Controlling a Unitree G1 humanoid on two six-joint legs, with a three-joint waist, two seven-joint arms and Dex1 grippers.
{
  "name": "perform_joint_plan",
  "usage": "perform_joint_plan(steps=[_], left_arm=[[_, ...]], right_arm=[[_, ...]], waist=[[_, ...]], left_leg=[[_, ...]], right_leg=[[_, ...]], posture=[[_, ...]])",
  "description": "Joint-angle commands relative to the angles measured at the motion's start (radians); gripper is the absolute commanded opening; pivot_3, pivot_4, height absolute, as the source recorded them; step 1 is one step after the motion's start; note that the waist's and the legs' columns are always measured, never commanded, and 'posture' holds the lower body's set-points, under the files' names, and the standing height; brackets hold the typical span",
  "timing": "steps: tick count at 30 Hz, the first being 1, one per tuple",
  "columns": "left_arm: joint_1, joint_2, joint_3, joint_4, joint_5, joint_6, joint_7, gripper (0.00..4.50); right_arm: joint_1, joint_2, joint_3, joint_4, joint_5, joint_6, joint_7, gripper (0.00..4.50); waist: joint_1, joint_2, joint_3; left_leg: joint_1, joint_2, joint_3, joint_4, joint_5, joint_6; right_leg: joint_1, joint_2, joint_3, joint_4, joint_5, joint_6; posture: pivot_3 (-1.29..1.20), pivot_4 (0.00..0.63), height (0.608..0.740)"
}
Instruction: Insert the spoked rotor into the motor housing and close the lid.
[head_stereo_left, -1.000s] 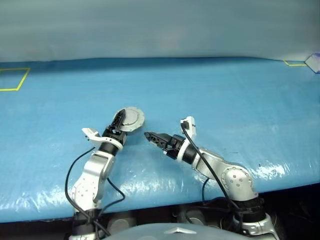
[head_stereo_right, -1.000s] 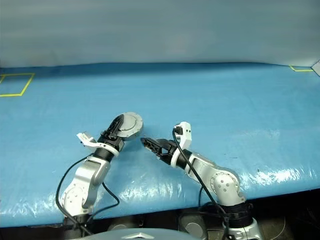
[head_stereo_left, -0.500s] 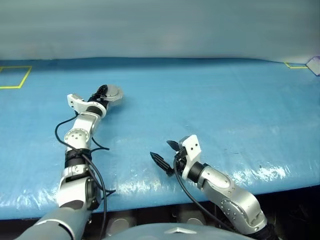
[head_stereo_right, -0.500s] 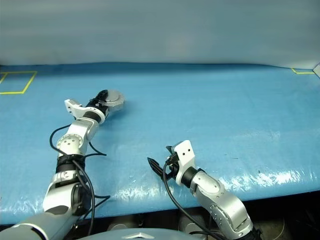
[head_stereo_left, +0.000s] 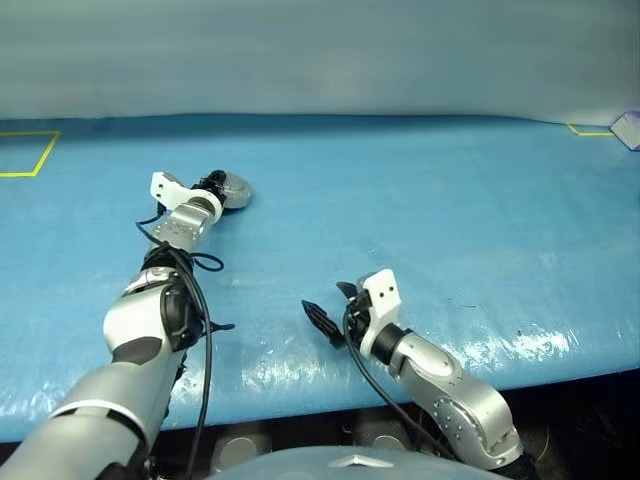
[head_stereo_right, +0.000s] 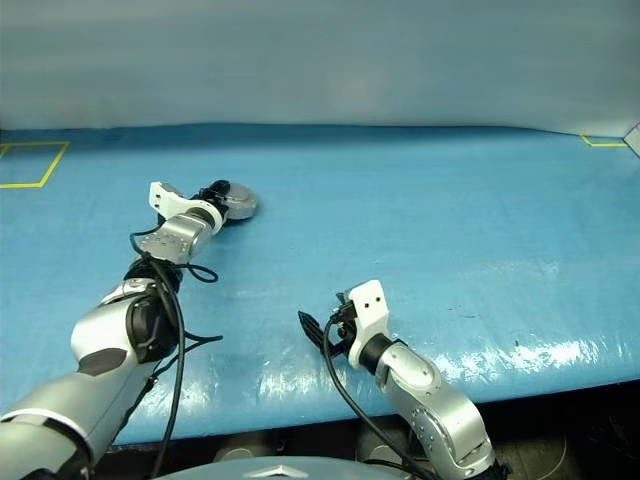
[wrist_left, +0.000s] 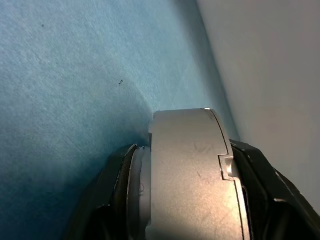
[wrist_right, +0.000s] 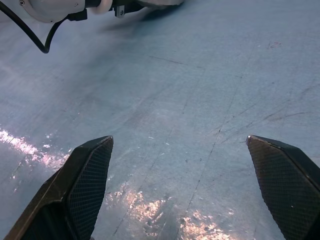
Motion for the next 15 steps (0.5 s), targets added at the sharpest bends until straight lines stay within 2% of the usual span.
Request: perform_joint_plan(steps=[1,2,3,9,11,15], left_arm=[[-0.019,0.023,0.038,-0.014,0.031,0.015,0.016,4.06],[-0.010,0.025,0.046,-0.023,0.037,0.026,0.020,4.40],[0.003,0.027,0.053,-0.038,0.040,0.043,0.026,4.47],[0.149,0.034,0.109,-0.241,0.013,0.223,0.125,4.47],[0.234,0.027,0.117,-0.388,-0.014,0.323,0.163,4.47],[0.443,0.011,0.120,-0.733,-0.113,0.558,0.229,4.47]], right_arm=[[-0.004,0.013,-0.002,-0.039,-0.008,0.005,0.009,4.50],[-0.004,0.016,-0.001,-0.040,-0.008,0.007,0.012,4.50],[-0.006,0.019,0.000,-0.037,-0.011,0.009,0.015,4.50],[-0.037,0.040,0.002,-0.016,-0.008,0.035,0.039,4.50],[-0.040,0.048,-0.001,-0.018,-0.005,0.043,0.042,4.50],[-0.035,0.060,-0.020,-0.023,0.012,0.056,0.052,4.50]], waist=[[-0.001,0.000,0.000],[-0.001,0.000,0.000],[-0.003,0.000,0.000],[-0.019,0.000,-0.001],[-0.022,0.000,-0.002],[-0.032,0.002,-0.003]], left_leg=[[0.000,0.000,0.000,0.000,0.000,0.000],[0.000,0.000,0.000,0.000,0.000,-0.001],[0.001,0.000,0.000,0.000,0.001,-0.001],[0.012,0.001,0.002,-0.002,0.000,-0.001],[0.018,0.001,0.003,-0.004,0.000,-0.001],[0.020,0.002,0.003,-0.006,0.000,-0.001]], right_leg=[[0.000,0.000,0.000,0.000,0.000,0.000],[0.000,0.000,0.000,0.000,0.000,0.000],[0.000,0.000,0.000,0.001,0.000,0.000],[0.009,0.000,0.001,0.000,0.001,0.000],[0.013,-0.001,0.002,0.001,0.000,-0.001],[0.012,-0.001,0.003,0.002,-0.001,-0.002]], posture=[[0.00,0.150,0.740],[0.00,0.150,0.740],[0.00,0.150,0.740],[0.00,0.150,0.740],[0.00,0.150,0.740],[0.00,0.150,0.740]])
